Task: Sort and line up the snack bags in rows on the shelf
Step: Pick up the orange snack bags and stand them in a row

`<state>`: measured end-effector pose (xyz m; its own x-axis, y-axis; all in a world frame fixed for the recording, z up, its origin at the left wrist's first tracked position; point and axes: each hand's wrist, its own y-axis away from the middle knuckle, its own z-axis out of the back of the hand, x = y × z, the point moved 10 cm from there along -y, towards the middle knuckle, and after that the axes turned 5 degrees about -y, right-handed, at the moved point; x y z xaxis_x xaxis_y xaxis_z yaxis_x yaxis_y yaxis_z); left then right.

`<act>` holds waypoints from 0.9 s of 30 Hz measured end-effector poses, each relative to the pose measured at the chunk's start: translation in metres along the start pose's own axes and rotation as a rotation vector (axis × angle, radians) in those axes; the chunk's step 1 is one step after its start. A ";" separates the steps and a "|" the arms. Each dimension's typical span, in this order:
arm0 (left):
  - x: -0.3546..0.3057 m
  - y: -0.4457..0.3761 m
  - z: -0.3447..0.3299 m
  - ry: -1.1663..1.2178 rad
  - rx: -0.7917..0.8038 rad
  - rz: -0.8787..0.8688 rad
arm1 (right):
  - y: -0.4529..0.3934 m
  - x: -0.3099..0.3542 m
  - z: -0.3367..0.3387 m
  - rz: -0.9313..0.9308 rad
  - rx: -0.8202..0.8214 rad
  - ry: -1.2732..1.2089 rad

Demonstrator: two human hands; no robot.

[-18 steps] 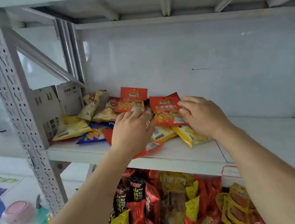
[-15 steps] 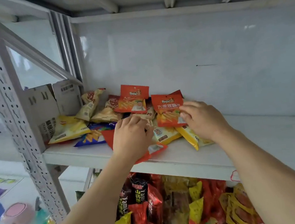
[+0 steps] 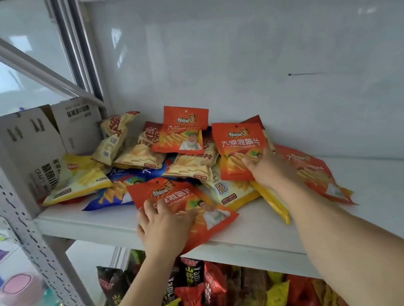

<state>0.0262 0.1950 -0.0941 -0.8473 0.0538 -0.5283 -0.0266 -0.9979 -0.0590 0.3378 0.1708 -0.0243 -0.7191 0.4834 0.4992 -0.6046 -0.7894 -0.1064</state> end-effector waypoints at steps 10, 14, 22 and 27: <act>0.006 -0.002 0.015 -0.238 0.029 -0.003 | -0.037 -0.024 -0.030 -0.164 -0.058 -0.312; 0.003 -0.002 0.015 -0.140 0.053 -0.029 | -0.025 -0.011 -0.029 -0.149 -0.027 -0.458; 0.044 0.011 0.024 0.144 -0.033 0.088 | -0.005 0.002 -0.034 -0.034 0.017 -0.547; 0.072 0.025 0.008 0.652 -0.013 0.265 | 0.004 -0.004 -0.032 -0.048 -0.016 -0.617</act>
<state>-0.0398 0.1738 -0.1274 -0.3333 -0.1760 -0.9262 0.1463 -0.9802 0.1336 0.3274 0.1779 -0.0539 -0.3630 0.2064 0.9087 -0.6396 -0.7643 -0.0819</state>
